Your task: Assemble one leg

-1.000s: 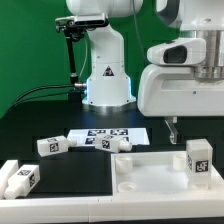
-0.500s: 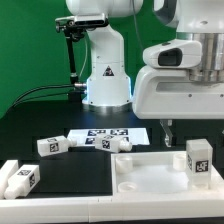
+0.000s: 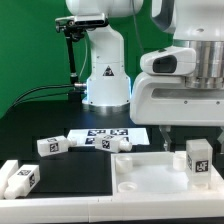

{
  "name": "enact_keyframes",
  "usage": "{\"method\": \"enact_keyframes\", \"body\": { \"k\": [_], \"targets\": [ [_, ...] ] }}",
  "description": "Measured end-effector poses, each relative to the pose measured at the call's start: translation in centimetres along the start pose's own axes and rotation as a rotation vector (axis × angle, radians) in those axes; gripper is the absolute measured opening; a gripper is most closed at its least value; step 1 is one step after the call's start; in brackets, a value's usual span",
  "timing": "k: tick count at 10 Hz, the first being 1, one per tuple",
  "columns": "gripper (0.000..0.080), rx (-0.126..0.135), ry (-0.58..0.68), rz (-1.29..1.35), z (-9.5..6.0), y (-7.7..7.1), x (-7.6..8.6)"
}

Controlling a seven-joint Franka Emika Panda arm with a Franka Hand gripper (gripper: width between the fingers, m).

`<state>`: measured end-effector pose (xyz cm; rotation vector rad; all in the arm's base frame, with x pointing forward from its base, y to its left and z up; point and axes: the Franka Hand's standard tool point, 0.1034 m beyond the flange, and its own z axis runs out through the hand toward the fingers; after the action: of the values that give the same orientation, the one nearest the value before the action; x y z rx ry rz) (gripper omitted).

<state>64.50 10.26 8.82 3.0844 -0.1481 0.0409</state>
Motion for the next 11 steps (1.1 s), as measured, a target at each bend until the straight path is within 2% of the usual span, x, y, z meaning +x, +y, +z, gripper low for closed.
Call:
{"method": "enact_keyframes", "body": {
  "k": [1,2,4,6,8,9,10,11],
  "targets": [
    [0.0369,0.0,0.0,0.073,0.0,0.0,0.0],
    [0.0294,0.001,0.005,0.115,-0.1,-0.1,0.1],
    [0.0294,0.003,0.008,0.253,-0.1,-0.1,0.1],
    [0.0291,0.023,0.072,0.488,0.0,-0.8,-0.3],
    [0.029,0.036,0.075,0.8,0.0,-1.2,-0.5],
    [0.029,0.053,0.065,0.926,0.0,-1.0,-0.5],
    [0.029,0.084,0.048,1.056,0.1,-0.6,-0.5],
    [0.029,0.091,0.042,1.086,0.1,-0.5,-0.5]
  ]
}}
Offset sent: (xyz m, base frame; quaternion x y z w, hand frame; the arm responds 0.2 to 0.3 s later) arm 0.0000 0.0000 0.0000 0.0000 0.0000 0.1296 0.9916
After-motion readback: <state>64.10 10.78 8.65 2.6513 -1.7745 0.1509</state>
